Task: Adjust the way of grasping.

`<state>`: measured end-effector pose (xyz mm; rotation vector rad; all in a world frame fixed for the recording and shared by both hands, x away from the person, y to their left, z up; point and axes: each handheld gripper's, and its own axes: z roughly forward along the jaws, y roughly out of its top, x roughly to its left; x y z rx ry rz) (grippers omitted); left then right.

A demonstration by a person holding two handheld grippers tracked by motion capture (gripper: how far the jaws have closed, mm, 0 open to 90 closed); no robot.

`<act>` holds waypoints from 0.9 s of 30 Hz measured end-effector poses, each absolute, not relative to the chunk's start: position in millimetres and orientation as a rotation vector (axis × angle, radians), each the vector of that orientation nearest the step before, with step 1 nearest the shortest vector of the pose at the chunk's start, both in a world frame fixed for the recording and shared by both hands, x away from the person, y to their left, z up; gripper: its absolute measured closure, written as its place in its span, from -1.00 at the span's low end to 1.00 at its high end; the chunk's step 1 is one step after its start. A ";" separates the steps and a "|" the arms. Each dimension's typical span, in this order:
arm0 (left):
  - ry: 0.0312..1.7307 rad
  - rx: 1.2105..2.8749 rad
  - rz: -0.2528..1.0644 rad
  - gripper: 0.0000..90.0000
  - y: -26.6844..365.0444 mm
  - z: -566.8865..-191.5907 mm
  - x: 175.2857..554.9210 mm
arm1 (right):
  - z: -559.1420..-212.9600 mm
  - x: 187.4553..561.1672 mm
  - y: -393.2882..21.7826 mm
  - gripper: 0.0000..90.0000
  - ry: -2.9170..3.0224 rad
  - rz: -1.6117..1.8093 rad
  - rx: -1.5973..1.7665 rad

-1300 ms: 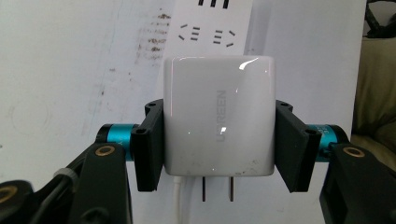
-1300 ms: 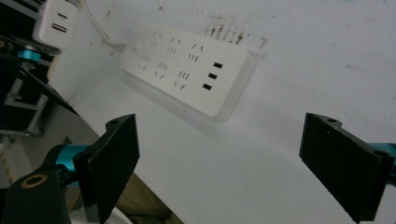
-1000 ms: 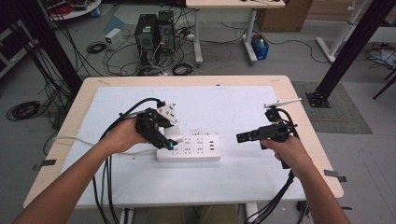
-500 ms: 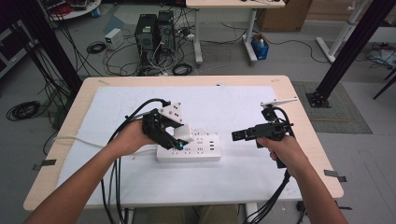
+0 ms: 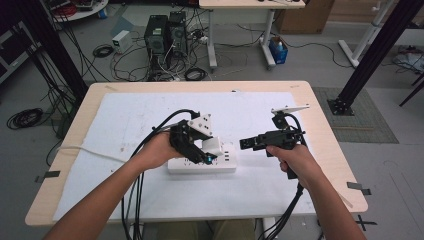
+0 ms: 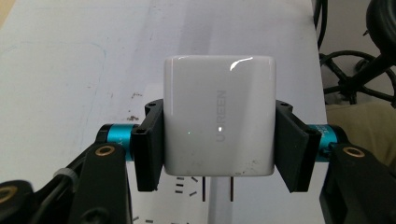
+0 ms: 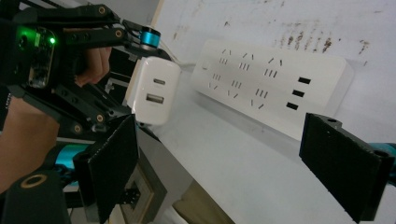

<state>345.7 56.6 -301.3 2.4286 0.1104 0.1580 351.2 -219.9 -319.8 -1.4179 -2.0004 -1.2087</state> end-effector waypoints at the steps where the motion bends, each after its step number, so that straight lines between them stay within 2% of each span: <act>1: 0.110 2.429 0.158 -0.05 56.6 -301.3 345.7 | -319.8 351.2 -219.9 -0.74 -2.000 -1.209 -1.418; 27: 0.085 2.398 0.169 -0.05 38.9 -300.8 345.0 | -323.1 359.5 -183.0 -0.74 -1.923 -1.154 -1.360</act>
